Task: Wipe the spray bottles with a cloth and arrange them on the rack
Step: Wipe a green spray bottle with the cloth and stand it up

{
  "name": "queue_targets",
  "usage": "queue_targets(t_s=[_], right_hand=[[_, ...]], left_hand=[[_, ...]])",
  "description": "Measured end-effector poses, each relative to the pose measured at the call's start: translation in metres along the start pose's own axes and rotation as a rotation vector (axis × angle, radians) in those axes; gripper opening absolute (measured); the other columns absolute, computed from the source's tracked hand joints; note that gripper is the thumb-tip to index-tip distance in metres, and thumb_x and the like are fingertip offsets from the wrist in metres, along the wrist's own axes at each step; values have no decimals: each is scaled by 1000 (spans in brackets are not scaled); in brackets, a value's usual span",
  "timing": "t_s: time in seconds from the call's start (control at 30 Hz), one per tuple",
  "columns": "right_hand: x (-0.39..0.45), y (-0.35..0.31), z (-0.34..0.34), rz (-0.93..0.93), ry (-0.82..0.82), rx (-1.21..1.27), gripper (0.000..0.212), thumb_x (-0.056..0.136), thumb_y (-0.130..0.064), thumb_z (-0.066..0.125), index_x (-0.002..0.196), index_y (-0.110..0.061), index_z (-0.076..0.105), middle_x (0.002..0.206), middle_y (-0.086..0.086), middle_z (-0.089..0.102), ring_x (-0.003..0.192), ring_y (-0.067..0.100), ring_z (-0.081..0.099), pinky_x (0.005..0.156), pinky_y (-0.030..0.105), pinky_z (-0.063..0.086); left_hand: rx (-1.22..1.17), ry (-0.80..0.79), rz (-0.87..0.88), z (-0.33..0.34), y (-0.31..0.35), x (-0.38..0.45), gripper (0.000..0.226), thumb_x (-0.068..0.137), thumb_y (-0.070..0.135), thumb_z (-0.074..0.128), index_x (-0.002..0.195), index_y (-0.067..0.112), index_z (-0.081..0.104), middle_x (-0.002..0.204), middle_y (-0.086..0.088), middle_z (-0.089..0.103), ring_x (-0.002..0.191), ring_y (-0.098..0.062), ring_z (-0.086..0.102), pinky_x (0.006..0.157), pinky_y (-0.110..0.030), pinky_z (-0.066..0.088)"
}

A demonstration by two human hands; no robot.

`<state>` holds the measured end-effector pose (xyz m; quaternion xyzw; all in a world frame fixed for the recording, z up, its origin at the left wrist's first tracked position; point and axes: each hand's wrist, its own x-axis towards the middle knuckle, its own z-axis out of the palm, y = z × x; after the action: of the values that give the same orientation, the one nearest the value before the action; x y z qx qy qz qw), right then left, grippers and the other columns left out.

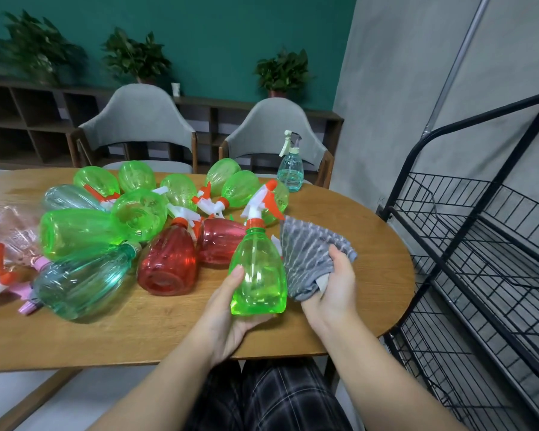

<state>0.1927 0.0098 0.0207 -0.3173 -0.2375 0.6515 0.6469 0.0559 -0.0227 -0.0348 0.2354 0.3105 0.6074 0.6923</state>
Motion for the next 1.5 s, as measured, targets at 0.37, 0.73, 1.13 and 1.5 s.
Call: queue_targets(t_s=[0.37,0.73,1.13,1.5], right_hand=[[-4,13,-4,-522,-533,-1070,39,95,-32,39,131,-46,40,140,-35,33,141,-8,17,118,27,13],[-12,24,-27,-703,-669,-890,29,78,-29,53,90,-14,75,112,3,68,110,16,61,112,30,27],[-8,-16,1,58,50,144,42,97,-39,44,120,-8,62,115,15,68,110,31,62,101,47,45],[-12,18,13,-368,-348,-933,21,86,-32,52,105,-39,59,118,-3,65,112,12,59,100,31,45]], left_hand=[[72,-64,35,0,-1,0,50,82,43,50,125,19,60,117,-10,71,94,-22,72,63,-39,59],[118,-93,-30,-6,-5,8,59,86,56,39,126,18,60,119,-14,69,102,-25,69,76,-42,60],[55,-170,26,-1,-1,-2,81,24,57,94,96,22,78,106,-13,74,86,-27,73,60,-41,59],[-14,-83,44,0,0,-2,69,63,52,79,120,16,62,106,-12,73,85,-26,73,60,-42,58]])
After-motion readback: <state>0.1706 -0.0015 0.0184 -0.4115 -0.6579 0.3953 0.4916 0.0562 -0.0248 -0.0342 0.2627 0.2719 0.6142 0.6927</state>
